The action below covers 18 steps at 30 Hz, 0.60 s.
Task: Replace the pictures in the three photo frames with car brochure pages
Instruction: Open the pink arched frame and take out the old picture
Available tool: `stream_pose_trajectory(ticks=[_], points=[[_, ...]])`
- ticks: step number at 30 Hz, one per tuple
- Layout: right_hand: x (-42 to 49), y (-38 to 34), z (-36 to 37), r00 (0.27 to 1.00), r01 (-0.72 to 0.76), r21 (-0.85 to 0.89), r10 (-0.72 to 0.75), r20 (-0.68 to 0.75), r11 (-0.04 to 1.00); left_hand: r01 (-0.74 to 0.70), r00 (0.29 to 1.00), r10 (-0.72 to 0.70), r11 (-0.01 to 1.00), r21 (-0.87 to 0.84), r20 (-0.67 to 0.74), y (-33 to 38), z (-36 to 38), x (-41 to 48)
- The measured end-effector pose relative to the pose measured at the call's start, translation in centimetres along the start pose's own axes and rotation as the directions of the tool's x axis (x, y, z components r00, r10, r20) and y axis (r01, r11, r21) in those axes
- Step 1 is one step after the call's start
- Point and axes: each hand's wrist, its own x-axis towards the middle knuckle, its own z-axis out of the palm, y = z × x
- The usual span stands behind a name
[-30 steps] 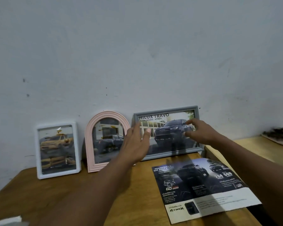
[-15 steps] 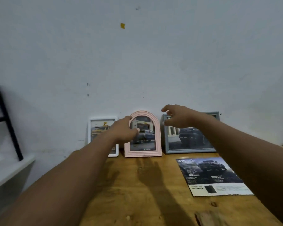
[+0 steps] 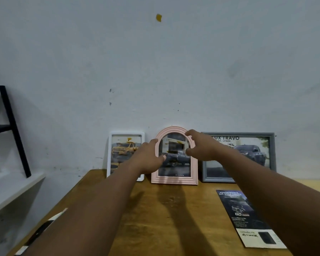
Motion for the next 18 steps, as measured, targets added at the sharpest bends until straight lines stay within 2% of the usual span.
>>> stream_pose_trajectory(ticks=[8,14,18], points=[[6.5,5.0,5.2,0.985,-0.075,0.077,0.086,-0.152,0.994,-0.013,0.995,0.003,0.994,-0.105,-0.096,-4.2,7.5,6.8],[8.5,6.9,8.0,0.968,-0.018,0.153,0.055,-0.243,0.988,-0.008,0.985,-0.025,0.981,-0.193,-0.172,-5.0,11.5,8.2],[7.9,6.9,8.3,0.958,-0.002,0.205,0.061,-0.281,0.979,-0.032,0.977,-0.011,0.98,-0.199,-0.212,-5.4,11.6,7.8]])
